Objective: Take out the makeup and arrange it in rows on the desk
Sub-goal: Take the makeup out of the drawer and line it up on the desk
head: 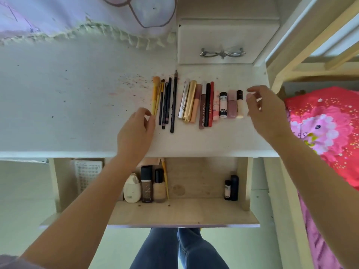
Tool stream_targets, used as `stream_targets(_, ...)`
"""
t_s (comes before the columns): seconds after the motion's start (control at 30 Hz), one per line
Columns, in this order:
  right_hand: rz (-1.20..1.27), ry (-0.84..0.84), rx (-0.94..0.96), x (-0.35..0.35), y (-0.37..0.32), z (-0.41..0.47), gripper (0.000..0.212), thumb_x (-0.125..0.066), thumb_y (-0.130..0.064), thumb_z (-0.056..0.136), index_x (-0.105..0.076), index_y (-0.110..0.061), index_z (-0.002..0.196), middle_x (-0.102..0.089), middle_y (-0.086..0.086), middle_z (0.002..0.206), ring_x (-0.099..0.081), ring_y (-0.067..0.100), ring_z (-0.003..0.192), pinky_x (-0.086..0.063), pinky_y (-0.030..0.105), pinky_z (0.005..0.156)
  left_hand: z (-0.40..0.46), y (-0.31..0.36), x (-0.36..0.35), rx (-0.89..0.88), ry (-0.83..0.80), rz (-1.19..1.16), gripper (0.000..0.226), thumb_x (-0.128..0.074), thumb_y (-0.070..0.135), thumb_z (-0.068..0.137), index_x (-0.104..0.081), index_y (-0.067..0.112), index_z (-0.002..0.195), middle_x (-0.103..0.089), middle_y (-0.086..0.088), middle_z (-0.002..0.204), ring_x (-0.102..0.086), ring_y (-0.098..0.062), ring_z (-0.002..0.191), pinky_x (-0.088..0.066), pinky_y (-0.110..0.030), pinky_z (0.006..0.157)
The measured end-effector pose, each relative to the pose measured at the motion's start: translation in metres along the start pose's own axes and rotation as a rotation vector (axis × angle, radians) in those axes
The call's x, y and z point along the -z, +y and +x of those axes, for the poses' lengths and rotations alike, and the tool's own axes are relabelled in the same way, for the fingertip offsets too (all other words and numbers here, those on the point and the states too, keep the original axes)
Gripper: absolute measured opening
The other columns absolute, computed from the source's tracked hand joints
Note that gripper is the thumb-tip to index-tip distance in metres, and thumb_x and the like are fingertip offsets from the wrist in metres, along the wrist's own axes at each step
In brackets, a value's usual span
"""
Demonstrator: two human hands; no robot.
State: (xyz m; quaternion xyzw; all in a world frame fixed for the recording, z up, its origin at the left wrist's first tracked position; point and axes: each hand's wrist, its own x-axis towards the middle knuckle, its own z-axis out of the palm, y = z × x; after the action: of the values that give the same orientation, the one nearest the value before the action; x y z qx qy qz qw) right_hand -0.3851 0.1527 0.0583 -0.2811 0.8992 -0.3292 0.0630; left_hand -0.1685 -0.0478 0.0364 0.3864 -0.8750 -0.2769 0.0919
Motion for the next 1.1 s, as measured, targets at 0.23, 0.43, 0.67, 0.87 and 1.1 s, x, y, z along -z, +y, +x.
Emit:
stream_targets(0.23,-0.122,-0.544,0.048,-0.033,0.031,-0.148,0.030,-0.037,-0.027,0.095,-0.062,-0.011,0.102,-0.062,0.001,0.088,-0.058,0.011,0.077,-0.039,0.022,0.067,-0.131,-0.035,-0.047,0.000,-0.319,-0.039,0.018,-0.047,0.022,0.096,-0.058,0.017,0.109,-0.064,0.004,0.090,-0.060,-0.012,0.073,-0.049,-0.026,0.065)
stream_targets(0.43,-0.450,-0.844,-0.168,-0.082,0.083,-0.164,0.026,-0.036,-0.010,0.097,-0.048,-0.004,0.120,-0.048,0.014,0.124,-0.053,0.031,0.107,-0.043,0.035,0.090,-0.113,-0.040,-0.111,0.290,-0.505,0.226,0.045,-0.039,0.022,0.097,-0.028,0.006,0.137,-0.064,-0.016,0.105,-0.063,-0.034,0.091,-0.049,-0.038,0.069)
stream_targets(0.67,-0.578,-0.876,-0.101,-0.092,0.083,-0.169,0.027,-0.043,-0.007,0.096,-0.049,-0.004,0.121,-0.043,0.015,0.127,-0.048,0.028,0.109,-0.044,0.034,0.091,-0.089,-0.048,-0.148,0.287,-0.507,0.444,0.031,-0.041,0.014,0.098,-0.048,0.008,0.128,-0.065,-0.013,0.105,-0.064,-0.029,0.092,-0.045,-0.033,0.062)
stream_targets(0.87,-0.359,-0.798,-0.163,-0.088,0.085,-0.181,0.020,-0.048,-0.015,0.097,-0.058,-0.013,0.114,-0.046,0.011,0.123,-0.054,0.024,0.091,-0.043,0.027,0.090,-0.096,-0.047,-0.149,0.317,-0.489,0.257,0.020,-0.045,0.024,0.095,-0.059,0.011,0.100,-0.064,-0.009,0.090,-0.061,-0.028,0.080,-0.048,-0.034,0.063)
stream_targets(1.1,-0.019,-0.649,-0.056,-0.048,0.042,-0.169,0.030,-0.050,-0.024,0.097,-0.054,-0.021,0.126,-0.062,0.000,0.115,-0.056,0.012,0.095,-0.042,0.017,0.082,-0.136,-0.009,-0.076,-0.218,-0.480,0.133,0.008,-0.050,0.031,0.093,-0.049,0.023,0.094,-0.047,0.012,0.081,-0.047,-0.004,0.065,-0.038,-0.019,0.061)
